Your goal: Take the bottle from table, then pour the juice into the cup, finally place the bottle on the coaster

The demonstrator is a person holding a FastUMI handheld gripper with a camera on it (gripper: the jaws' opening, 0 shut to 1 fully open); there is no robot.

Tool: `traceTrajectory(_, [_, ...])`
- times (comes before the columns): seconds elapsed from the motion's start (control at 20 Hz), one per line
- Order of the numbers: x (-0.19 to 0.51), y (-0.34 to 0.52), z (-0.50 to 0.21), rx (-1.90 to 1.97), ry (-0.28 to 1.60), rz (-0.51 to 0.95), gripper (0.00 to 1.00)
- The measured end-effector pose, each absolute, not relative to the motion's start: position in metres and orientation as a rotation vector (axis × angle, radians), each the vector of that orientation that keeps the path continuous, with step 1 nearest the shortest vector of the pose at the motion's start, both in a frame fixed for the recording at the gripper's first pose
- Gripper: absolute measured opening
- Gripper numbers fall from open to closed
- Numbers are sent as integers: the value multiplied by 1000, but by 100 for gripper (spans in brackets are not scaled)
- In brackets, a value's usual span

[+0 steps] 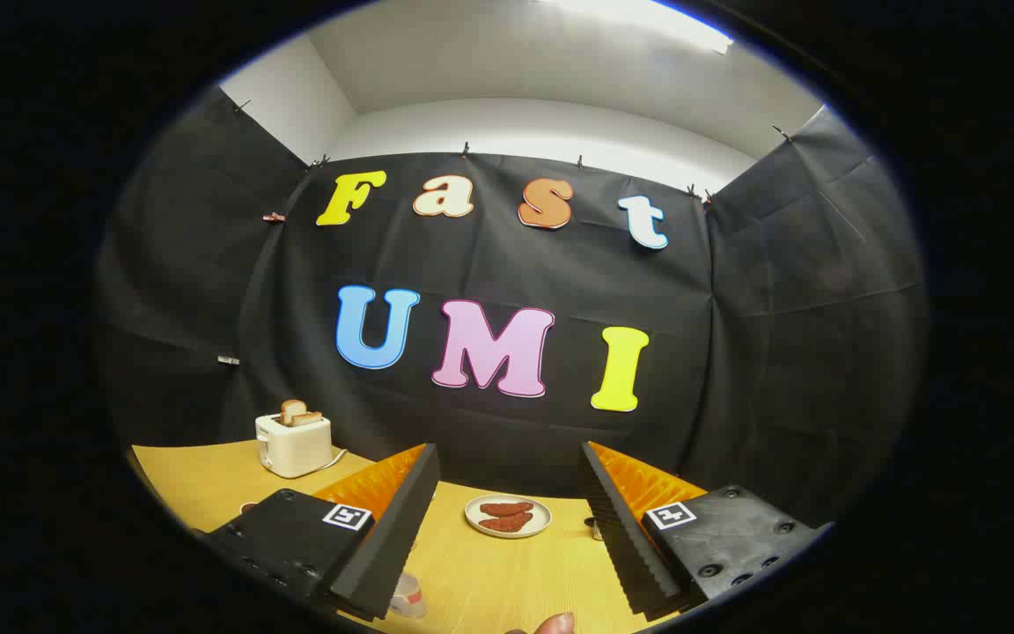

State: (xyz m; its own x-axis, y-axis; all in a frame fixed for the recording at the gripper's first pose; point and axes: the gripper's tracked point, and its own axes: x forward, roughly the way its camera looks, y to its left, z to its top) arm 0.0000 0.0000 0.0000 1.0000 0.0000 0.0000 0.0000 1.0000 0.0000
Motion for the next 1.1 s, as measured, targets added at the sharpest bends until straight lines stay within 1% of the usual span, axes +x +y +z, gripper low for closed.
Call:
traceTrajectory(0.65, [-1,23,-3,27,-7,79,97])
traceTrajectory(1.1, [-7,43,1,53,-47,127,97])
